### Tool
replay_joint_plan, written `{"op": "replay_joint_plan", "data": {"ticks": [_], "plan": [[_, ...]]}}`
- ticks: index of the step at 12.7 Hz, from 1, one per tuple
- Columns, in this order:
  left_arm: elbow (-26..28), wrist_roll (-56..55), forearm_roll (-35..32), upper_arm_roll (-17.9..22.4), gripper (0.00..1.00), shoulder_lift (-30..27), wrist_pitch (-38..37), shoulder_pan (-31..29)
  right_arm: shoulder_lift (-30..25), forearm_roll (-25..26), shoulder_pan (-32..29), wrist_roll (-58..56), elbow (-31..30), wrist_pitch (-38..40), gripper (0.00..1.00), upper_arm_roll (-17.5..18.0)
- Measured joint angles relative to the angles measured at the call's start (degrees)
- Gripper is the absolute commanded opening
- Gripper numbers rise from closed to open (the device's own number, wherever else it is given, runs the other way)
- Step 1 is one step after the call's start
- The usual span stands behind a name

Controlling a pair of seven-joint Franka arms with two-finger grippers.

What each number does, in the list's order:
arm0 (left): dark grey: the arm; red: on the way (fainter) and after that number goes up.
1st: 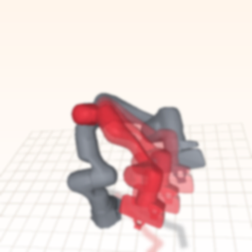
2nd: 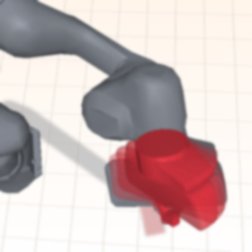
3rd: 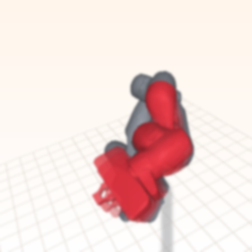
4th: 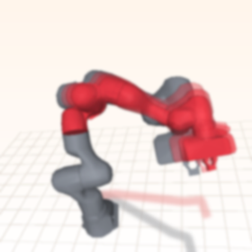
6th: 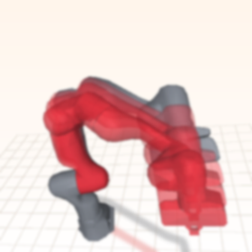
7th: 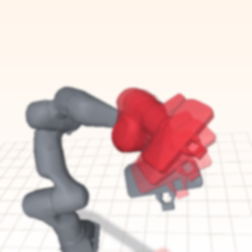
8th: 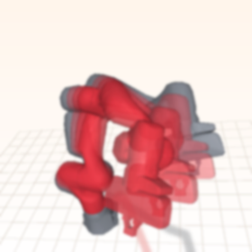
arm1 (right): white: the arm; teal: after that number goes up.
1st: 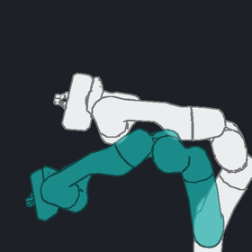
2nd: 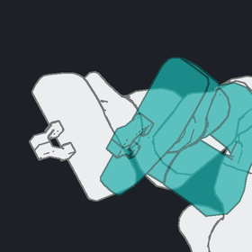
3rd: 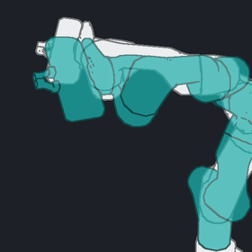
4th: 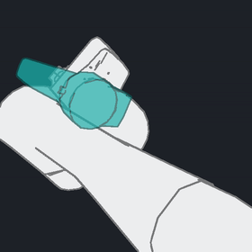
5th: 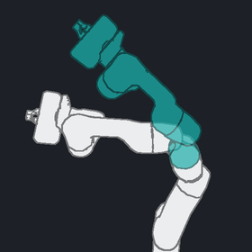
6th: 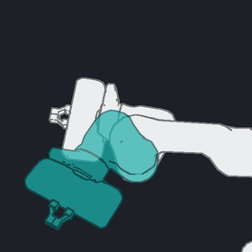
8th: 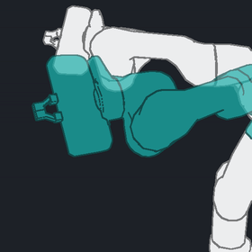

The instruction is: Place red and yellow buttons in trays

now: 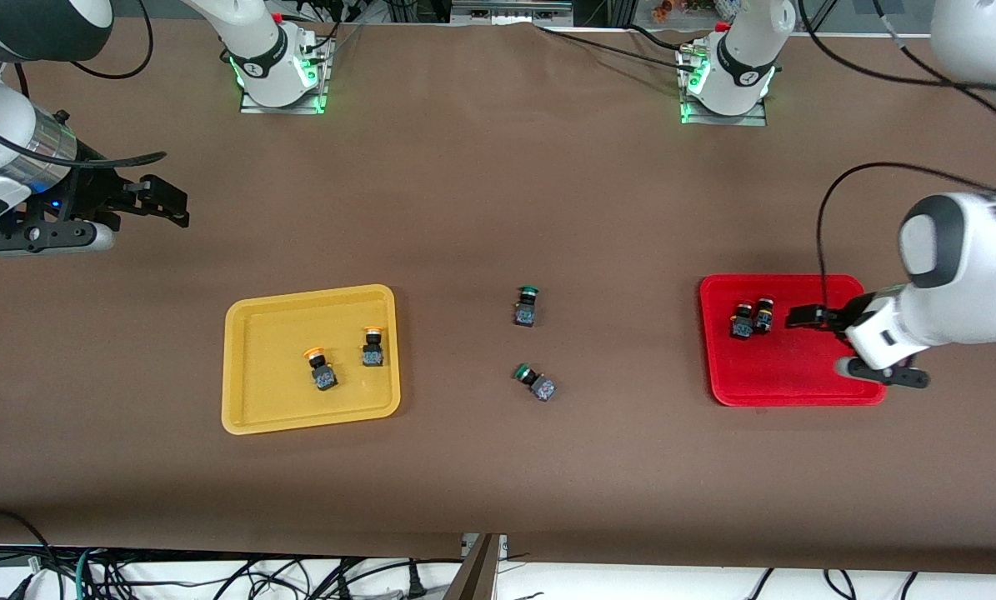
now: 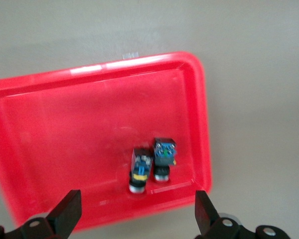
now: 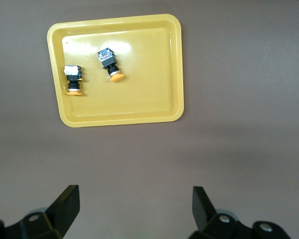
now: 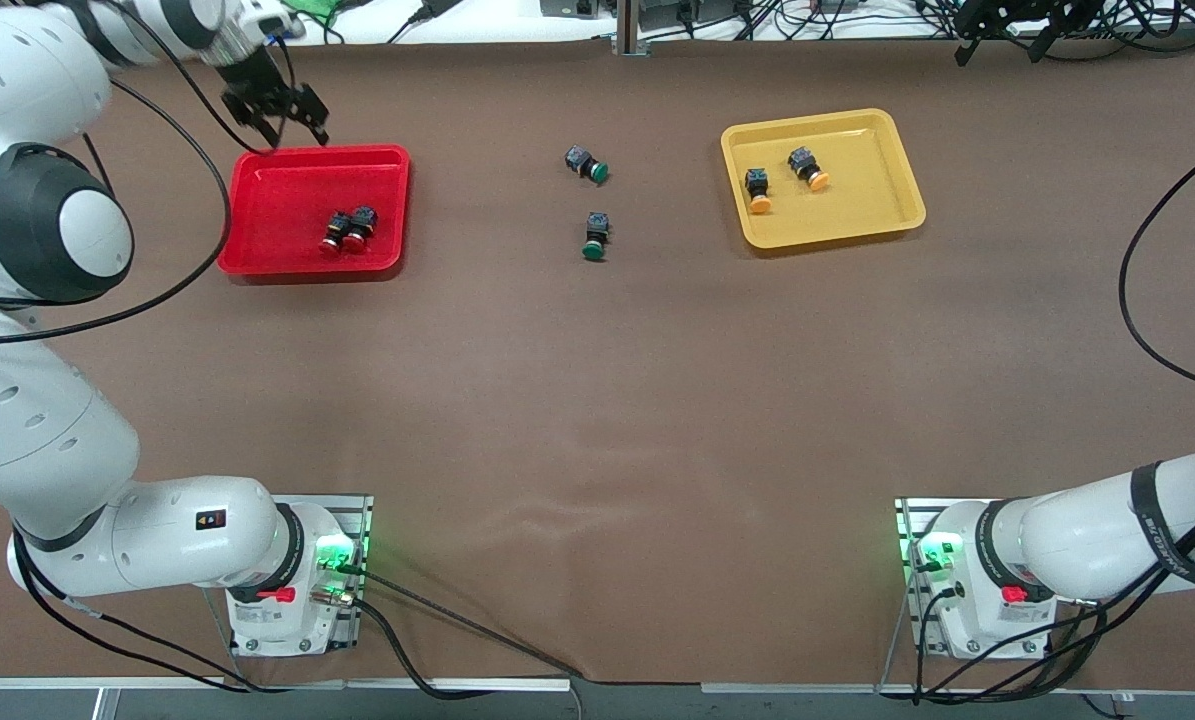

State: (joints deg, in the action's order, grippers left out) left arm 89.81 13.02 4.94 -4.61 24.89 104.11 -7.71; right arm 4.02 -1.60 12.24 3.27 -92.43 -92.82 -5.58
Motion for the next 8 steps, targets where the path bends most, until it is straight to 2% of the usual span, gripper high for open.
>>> {"op": "replay_joint_plan", "data": {"ticks": [2, 4, 8], "plan": [[-7.3, -0.1, 0.0, 0.2, 1.00, -2.8, -9.5, -0.1, 0.0, 0.0, 0.0, 0.0, 0.0, 0.0, 1.00, 0.0], [-12.1, -3.5, -0.1, 0.2, 1.00, -5.0, -16.8, -0.1, 0.0, 0.0, 0.0, 0.0, 0.1, 0.0, 1.00, 0.0], [-13.7, -13.8, -0.1, -0.2, 1.00, -7.6, -19.1, 1.4, 0.0, 0.0, 0.0, 0.0, 0.1, 0.0, 1.00, 0.0]]}}
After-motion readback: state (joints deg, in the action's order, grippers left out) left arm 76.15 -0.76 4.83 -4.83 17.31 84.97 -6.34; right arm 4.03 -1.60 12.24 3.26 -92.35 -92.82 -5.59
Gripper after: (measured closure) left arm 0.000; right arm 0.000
